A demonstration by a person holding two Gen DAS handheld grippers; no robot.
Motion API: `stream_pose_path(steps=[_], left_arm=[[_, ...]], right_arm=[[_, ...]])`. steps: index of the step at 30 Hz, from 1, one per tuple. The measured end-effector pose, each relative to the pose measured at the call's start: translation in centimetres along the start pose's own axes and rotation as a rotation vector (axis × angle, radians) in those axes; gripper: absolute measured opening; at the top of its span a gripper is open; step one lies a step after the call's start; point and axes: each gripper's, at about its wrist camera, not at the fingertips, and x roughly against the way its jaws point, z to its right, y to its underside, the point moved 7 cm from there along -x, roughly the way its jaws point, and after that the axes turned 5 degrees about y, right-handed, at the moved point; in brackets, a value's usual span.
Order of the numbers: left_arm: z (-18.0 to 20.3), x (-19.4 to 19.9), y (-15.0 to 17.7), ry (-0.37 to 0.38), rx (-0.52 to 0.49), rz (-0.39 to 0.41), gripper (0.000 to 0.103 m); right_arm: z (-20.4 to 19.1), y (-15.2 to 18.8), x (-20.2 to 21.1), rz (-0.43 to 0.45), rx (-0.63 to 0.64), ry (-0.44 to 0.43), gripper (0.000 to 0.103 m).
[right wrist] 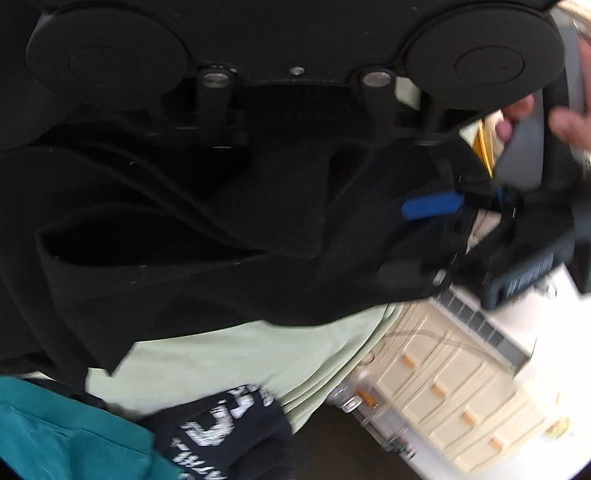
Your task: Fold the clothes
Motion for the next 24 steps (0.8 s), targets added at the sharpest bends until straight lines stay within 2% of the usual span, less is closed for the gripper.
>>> stream_pose_path(steps=[3,5,7,9,12,13,16,19,22,24], left_arm=[[0.6,-0.1,-0.1,0.004,-0.016,-0.007,0.102],[1.3,0.0,-0.2,0.010,-0.042,-0.009,0.102],[2.3,0.0,-0.4,0.022,-0.085,-0.016,0.102],[3.5,-0.1,-0.4,0.040,-0.137,-0.033,0.102],[5.8,-1.4,0.8,0.083,-0.231,-0.123,0.102],[7.1,-1.9,1.6,0.096,-0.298,-0.149,0.102],[10.2,-2.8,3.4,0.083,-0.489,-0.164,0.102],[12.8,-3.3,4.9,0.107,-0.623,-0.173,0.101],[15.1,-3.9,6.5,0.165,-0.737,-0.205,0.090],[16.3,-4.4,7.7,0.191,-0.806,-0.235,0.088]], right_arm=[[-0.7,0.3,1.4,0.003,0.020,0.006,0.065],[-0.5,0.1,4.6,0.036,-0.008,-0.012,0.072],[0.8,-0.1,8.0,0.089,-0.031,0.016,0.079],[3.0,0.3,10.7,0.118,-0.048,0.085,0.082],[6.3,0.5,12.8,0.119,-0.097,0.182,0.082],[8.7,1.1,13.5,0.110,-0.155,0.231,0.081],[11.8,2.7,14.5,0.094,-0.190,0.334,0.078],[13.2,3.7,13.9,0.053,-0.156,0.403,0.077],[13.7,4.7,12.6,0.008,-0.102,0.441,0.076],[14.0,5.1,11.5,-0.025,-0.082,0.453,0.076]])
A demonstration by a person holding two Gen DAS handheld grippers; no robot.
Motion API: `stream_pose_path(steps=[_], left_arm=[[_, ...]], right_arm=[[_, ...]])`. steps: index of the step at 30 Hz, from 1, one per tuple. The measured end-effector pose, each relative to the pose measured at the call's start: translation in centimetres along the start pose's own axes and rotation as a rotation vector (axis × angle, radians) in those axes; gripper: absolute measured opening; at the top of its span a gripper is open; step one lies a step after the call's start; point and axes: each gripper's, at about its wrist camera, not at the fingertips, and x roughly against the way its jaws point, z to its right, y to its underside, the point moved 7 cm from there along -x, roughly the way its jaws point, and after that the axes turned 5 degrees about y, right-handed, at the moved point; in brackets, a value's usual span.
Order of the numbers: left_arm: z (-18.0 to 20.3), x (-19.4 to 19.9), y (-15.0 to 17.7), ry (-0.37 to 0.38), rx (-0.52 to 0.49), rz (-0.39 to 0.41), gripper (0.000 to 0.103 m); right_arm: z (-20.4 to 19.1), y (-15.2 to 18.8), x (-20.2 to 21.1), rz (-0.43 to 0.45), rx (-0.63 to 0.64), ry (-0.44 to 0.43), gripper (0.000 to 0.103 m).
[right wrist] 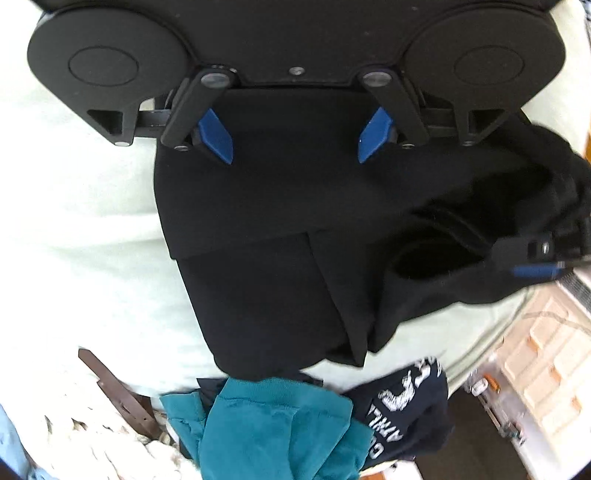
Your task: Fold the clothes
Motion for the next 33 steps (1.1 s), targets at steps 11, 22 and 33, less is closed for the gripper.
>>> stream_pose_path(steps=[11,22,33], left_arm=[[2.1,-4.4,0.7,-0.141,-0.328,-0.115,0.070],[3.0,-5.3,1.0,-0.133,-0.506,-0.188,0.066],[1.6,-7.2,1.8,-0.224,-0.546,-0.204,0.020]], right_arm=[[0.5,2.8,-0.9,-0.074,-0.009,0.014,0.076],[2.4,-3.4,3.4,0.132,-0.045,-0.030,0.076],[2.9,-5.1,-2.6,0.109,-0.018,0.003,0.076]])
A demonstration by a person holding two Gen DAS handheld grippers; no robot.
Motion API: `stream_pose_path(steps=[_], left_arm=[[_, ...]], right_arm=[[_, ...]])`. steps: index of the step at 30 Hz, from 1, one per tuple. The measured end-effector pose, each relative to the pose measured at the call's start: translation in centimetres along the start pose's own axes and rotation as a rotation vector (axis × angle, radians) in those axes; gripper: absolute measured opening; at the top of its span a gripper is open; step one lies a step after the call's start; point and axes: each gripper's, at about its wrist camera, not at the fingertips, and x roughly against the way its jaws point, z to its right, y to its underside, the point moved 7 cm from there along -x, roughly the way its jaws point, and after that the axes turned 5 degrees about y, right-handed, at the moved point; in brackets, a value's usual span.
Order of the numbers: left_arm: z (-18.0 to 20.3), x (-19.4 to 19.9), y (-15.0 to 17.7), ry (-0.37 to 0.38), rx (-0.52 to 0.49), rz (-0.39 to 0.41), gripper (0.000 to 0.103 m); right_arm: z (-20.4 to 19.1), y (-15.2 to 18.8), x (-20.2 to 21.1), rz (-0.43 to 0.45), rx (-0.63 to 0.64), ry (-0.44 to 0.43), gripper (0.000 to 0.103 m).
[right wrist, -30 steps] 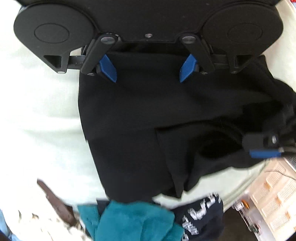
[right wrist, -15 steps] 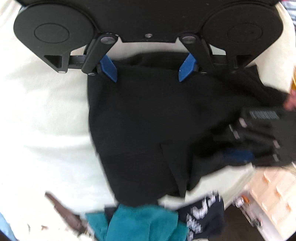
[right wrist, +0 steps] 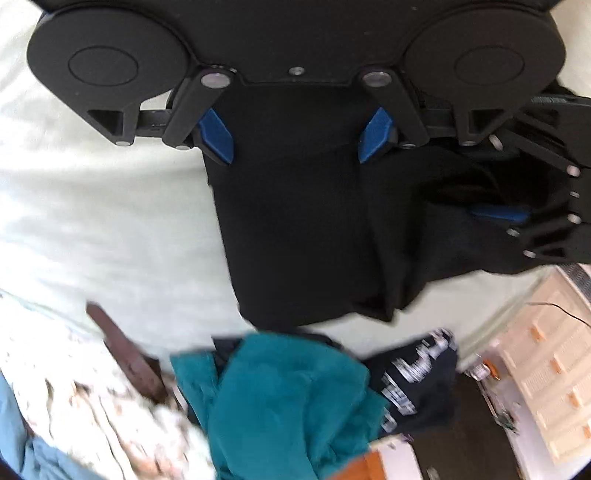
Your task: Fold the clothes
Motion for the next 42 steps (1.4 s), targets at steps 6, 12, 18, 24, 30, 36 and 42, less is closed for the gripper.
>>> stream_pose_path(steps=[6,12,18,24,30,36,42], left_arm=[[-2.4,1.3,-0.7,-0.030,0.101,0.046,0.006],[-9.8,3.9,0.2,-0.059,0.461,0.128,0.005],[-17.5,5.4,5.1,-0.026,0.919,0.171,0.006],[-19.1,6.1,7.8,-0.014,1.098,0.173,0.024],[-16.9,9.6,5.0,0.124,1.099,0.283,0.039],[-13.0,6.7,2.8,0.258,1.063,0.146,0.046],[-11.9,4.8,4.5,0.335,1.278,0.135,0.047]], right_arm=[[-0.1,1.5,-0.6,-0.038,0.014,-0.005,0.076],[0.0,1.3,-0.9,-0.062,-0.008,-0.020,0.080],[-0.4,1.2,-1.0,-0.076,-0.012,-0.028,0.082],[-0.8,1.0,-1.1,-0.086,-0.003,-0.032,0.083],[-1.1,0.9,-1.2,-0.097,0.006,-0.037,0.085],[-1.2,0.9,-1.4,-0.099,-0.008,-0.049,0.088],[-1.2,1.0,-1.3,-0.095,-0.003,-0.061,0.090]])
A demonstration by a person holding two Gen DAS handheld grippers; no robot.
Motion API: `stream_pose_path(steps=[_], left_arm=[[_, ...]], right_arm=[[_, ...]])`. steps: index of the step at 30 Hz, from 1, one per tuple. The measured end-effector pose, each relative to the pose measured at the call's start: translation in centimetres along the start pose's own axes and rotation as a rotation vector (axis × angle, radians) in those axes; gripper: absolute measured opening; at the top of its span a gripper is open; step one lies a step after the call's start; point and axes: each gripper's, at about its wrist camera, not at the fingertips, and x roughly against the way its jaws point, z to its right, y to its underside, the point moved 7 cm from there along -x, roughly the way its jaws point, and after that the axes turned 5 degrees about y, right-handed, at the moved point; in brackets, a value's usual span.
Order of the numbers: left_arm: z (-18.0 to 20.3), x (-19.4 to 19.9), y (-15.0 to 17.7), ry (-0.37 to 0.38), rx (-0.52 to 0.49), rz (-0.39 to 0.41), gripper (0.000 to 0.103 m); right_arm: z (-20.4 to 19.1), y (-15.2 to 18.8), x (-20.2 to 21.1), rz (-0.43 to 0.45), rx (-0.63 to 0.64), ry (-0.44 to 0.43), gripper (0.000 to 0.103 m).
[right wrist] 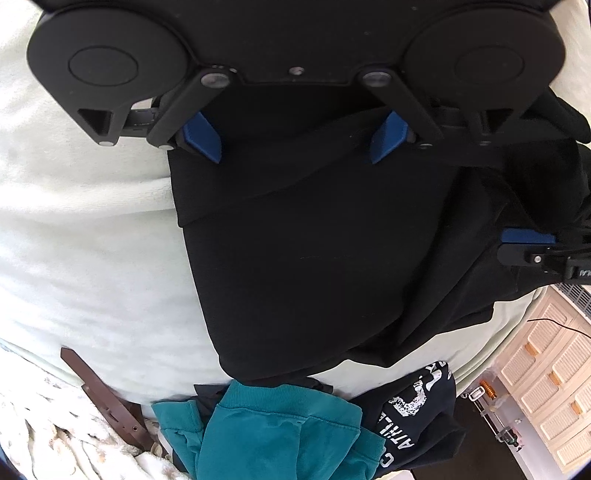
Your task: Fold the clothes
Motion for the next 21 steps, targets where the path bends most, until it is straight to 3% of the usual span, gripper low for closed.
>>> stream_pose_path(steps=[4,7,9,14,16,17,21], left_arm=[[-0.9,-1.1,0.4,0.044,0.129,-0.001,0.047],[-0.8,-2.0,0.5,0.053,0.158,0.011,0.041],[-0.3,-1.9,0.1,0.057,0.142,0.039,0.014],[0.5,-0.8,-1.9,0.059,0.056,0.131,0.010],[0.1,-0.4,-3.2,0.064,0.046,0.180,0.008],[-0.3,0.0,-4.0,0.059,0.046,0.205,0.000],[-2.5,0.7,-6.6,0.032,0.056,0.284,0.000]], right_arm=[[0.1,0.0,0.0,0.000,-0.009,-0.008,0.090],[0.1,0.0,0.0,0.001,-0.011,-0.014,0.091],[0.1,0.0,0.0,0.001,-0.010,-0.017,0.091],[0.0,0.4,-0.1,-0.004,0.016,-0.017,0.091],[-0.2,0.6,-0.1,-0.009,0.034,-0.011,0.092],[-0.2,0.6,-0.1,-0.011,0.031,-0.012,0.092],[-0.1,0.9,0.2,-0.022,0.013,-0.027,0.092]])
